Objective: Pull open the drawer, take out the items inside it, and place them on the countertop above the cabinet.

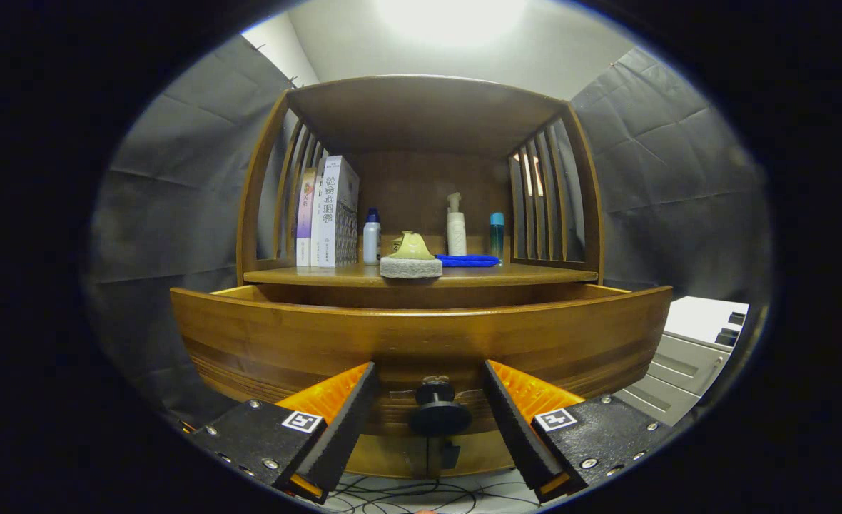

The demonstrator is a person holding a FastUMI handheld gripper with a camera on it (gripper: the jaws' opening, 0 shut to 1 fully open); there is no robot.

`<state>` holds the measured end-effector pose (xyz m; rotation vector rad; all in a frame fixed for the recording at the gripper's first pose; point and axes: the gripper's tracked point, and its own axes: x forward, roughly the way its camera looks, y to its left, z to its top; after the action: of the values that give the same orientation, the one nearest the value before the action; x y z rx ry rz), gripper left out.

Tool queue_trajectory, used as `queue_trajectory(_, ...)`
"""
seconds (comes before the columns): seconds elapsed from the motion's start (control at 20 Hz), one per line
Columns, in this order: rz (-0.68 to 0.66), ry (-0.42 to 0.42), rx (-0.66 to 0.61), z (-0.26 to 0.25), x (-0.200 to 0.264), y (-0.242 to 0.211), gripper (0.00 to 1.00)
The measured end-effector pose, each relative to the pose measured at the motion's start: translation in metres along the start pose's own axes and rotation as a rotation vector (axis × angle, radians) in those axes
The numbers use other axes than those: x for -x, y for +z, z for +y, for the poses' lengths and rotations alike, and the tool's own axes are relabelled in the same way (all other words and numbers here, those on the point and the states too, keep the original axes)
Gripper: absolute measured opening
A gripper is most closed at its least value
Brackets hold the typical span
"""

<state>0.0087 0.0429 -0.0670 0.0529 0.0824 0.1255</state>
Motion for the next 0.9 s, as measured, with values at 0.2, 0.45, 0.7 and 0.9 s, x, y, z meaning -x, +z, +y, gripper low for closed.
queue_trajectory(0.2,0.01,0.007,-0.011,0.001,-0.009,0.0,0.92)
queue_trajectory(0.45,0.01,0.026,-0.003,0.002,-0.021,0.0,0.92)
queue_trajectory(0.7,0.018,0.02,-0.016,0.002,-0.033,0.001,0.93)
queue_trajectory(0.9,0.019,0.025,-0.017,0.003,-0.04,0.001,0.92)
